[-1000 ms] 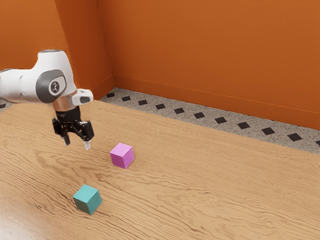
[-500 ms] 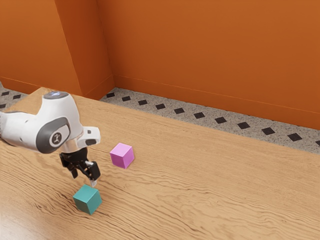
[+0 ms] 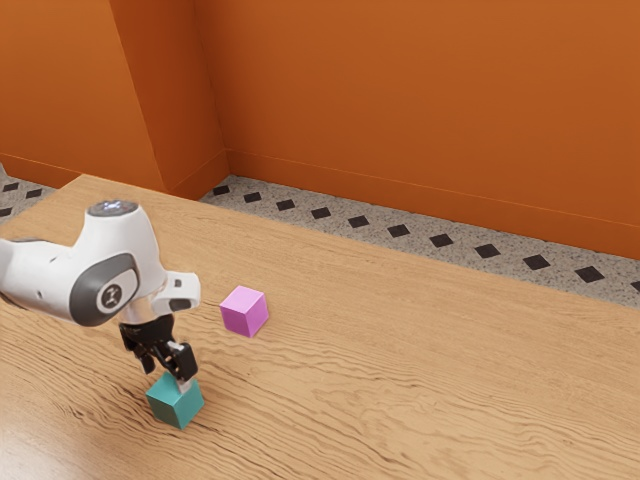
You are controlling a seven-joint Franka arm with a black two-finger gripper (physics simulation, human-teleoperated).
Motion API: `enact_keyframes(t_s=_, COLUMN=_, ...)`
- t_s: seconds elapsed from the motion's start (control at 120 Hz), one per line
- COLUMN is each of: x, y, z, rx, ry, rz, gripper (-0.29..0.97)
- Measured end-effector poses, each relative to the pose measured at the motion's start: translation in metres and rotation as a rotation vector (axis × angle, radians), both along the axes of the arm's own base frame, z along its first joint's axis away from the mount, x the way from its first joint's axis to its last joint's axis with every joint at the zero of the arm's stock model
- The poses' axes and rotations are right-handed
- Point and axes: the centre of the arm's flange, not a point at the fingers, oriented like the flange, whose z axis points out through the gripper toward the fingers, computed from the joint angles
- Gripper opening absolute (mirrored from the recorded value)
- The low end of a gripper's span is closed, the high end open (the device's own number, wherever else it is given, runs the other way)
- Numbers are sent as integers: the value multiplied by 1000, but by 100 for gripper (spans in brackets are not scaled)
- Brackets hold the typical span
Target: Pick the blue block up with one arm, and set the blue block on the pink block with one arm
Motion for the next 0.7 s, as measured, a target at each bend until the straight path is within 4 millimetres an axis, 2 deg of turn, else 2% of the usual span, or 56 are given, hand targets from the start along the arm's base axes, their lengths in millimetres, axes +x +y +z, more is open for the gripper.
enact_keyframes(t_s=0.167, x=-2, y=-2, z=-14, rx=-3, ry=27, rz=-16, gripper=62)
enact_keyframes(t_s=0.5, x=2, y=-2, z=-23, rx=-15, ry=33, rz=-19, gripper=61)
enact_keyframes(t_s=0.7, x=3, y=-2, z=-23, rx=-31, ry=28, rz=-3, gripper=45)
